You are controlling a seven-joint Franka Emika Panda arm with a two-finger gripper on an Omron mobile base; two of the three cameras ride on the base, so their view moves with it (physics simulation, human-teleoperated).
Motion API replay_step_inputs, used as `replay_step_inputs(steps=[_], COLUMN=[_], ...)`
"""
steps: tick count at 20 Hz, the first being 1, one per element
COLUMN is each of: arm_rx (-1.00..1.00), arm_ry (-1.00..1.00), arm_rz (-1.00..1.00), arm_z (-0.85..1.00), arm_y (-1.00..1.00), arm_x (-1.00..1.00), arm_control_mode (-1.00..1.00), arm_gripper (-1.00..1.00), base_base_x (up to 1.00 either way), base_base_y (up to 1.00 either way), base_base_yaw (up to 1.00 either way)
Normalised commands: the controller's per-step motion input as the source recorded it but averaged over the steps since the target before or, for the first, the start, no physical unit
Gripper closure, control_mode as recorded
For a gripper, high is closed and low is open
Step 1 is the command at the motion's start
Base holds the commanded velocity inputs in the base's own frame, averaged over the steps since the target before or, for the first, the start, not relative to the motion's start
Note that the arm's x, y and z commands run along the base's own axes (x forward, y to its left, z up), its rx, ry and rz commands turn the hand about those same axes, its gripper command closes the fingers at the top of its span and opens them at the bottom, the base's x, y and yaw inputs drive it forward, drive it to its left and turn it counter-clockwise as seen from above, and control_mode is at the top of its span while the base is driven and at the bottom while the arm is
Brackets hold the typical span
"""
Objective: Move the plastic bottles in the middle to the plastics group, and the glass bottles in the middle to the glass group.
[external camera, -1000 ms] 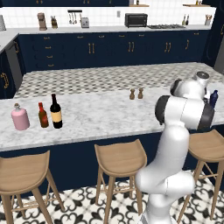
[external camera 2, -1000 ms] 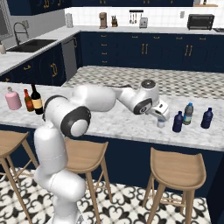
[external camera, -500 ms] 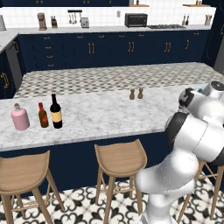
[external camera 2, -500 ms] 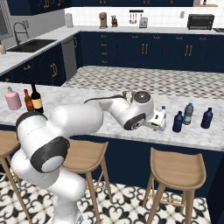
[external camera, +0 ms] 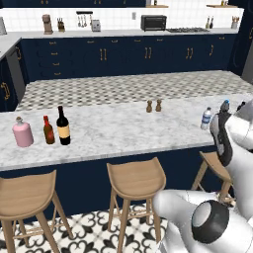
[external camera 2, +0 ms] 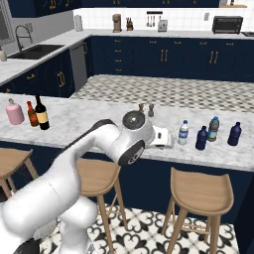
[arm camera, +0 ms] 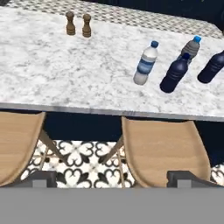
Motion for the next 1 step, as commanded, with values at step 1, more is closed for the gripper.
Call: replay_step_inputs(steps=[1], arm_rx=[-0.14], arm_ry=[-0.15], arm_rz=[0.27], arm_z=[0.62], arm_y=[0.43], arm_x=[-1.00], arm_control_mode=[-1.00], arm_gripper=[-1.00], base_base_x=[0.00], base_base_y=[0.00], base_base_yaw=[0.00])
